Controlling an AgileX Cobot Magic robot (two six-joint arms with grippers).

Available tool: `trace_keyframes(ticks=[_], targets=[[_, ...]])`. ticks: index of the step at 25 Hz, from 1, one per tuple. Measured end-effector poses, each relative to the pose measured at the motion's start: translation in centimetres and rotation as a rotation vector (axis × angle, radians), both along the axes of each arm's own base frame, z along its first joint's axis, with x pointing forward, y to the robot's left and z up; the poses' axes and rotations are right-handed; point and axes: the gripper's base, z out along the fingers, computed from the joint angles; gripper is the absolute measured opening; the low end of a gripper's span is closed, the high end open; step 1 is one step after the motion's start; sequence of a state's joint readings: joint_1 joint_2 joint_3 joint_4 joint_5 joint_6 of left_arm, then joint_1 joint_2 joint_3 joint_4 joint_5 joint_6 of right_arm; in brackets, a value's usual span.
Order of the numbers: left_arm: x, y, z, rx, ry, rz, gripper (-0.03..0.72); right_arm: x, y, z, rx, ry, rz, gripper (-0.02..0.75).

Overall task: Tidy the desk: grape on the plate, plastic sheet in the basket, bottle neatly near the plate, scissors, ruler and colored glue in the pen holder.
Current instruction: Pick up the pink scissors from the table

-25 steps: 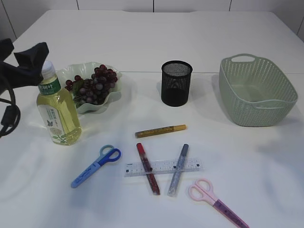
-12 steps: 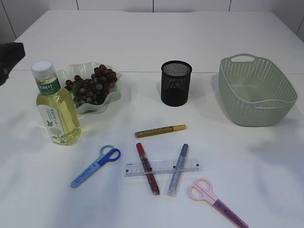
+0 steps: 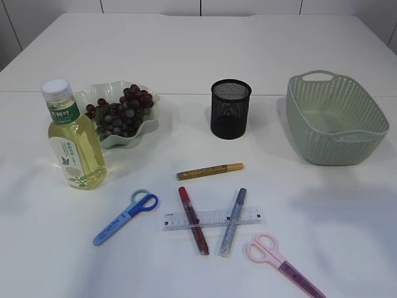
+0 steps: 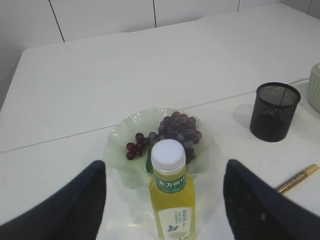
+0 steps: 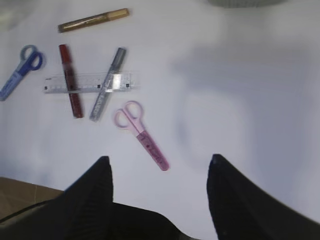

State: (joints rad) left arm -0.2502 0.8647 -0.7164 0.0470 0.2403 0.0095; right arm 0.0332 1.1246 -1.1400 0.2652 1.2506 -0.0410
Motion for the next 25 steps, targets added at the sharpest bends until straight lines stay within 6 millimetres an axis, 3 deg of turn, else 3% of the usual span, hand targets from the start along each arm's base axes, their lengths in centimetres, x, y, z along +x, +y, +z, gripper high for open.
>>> trace_keyframes(ticks=[8,14,21,25], targets=[[-2.5,0.7,3.7,0.01,0.042,0.012,0.531,0.1,0.4,-0.2,-0.063,-0.035,0.167,0.471],[-3.5,1.0,5.8,0.008,0.036,0.016,0.531,2.0,0.9,-2.1,-0.091,0.046,0.208,0.471],[-3.6,1.1,6.0,0.008,0.035,0.016,0.517,4.1,6.6,-6.5,-0.172,0.205,0.448,0.471],[-3.6,1.1,6.0,0.008,0.037,0.016,0.511,5.0,8.7,-9.2,-0.244,0.293,0.514,0.471]])
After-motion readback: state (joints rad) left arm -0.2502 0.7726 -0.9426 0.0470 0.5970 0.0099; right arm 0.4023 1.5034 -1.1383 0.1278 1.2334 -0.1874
